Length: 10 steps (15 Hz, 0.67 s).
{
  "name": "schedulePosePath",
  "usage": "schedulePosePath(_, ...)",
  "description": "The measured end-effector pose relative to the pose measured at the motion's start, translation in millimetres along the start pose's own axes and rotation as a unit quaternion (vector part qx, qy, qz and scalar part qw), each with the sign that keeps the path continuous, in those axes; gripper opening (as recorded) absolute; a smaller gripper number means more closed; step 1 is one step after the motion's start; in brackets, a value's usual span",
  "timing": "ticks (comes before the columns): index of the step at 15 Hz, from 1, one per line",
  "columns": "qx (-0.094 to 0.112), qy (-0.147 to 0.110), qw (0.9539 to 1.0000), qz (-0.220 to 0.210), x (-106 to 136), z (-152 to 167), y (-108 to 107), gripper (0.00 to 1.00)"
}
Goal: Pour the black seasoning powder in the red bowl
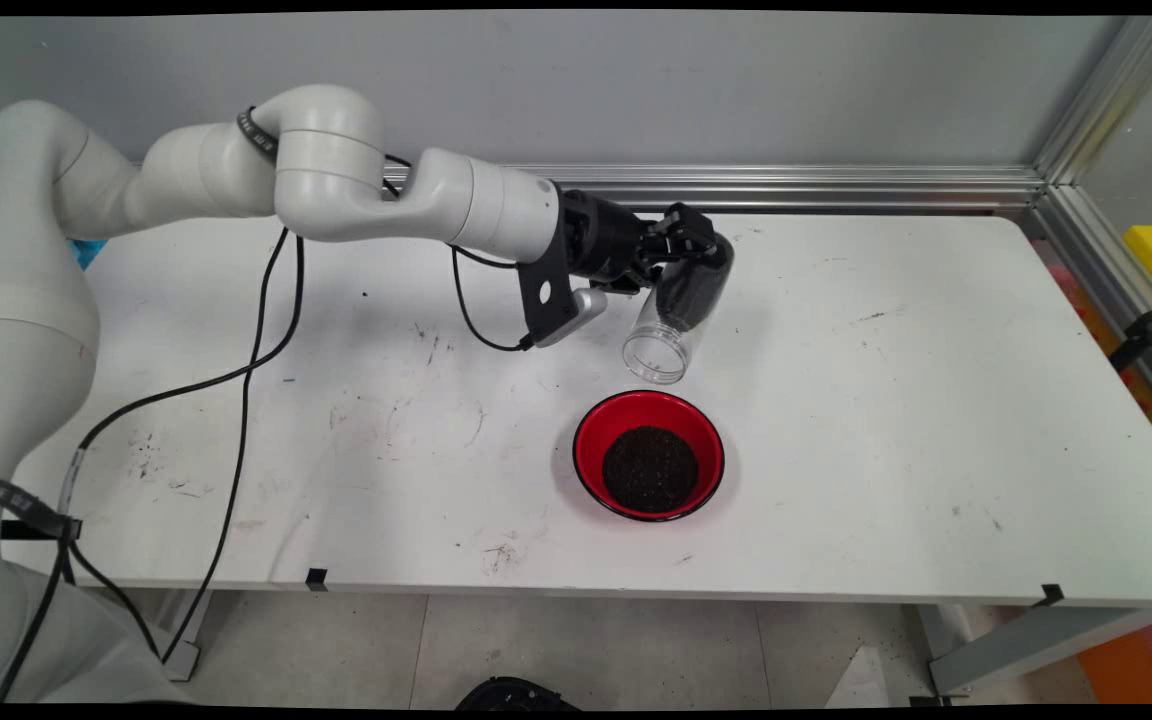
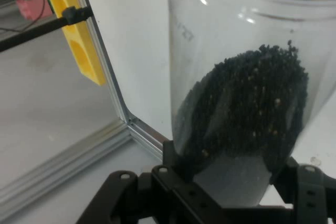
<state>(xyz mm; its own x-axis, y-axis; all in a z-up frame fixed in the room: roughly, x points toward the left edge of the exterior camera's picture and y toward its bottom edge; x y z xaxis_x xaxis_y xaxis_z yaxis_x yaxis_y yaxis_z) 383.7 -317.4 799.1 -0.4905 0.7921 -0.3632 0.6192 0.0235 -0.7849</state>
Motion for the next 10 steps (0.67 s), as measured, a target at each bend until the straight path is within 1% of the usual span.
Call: schedulePosePath(10,0.021,0.000,0.9986,0.049,14,-2,4,0.00)
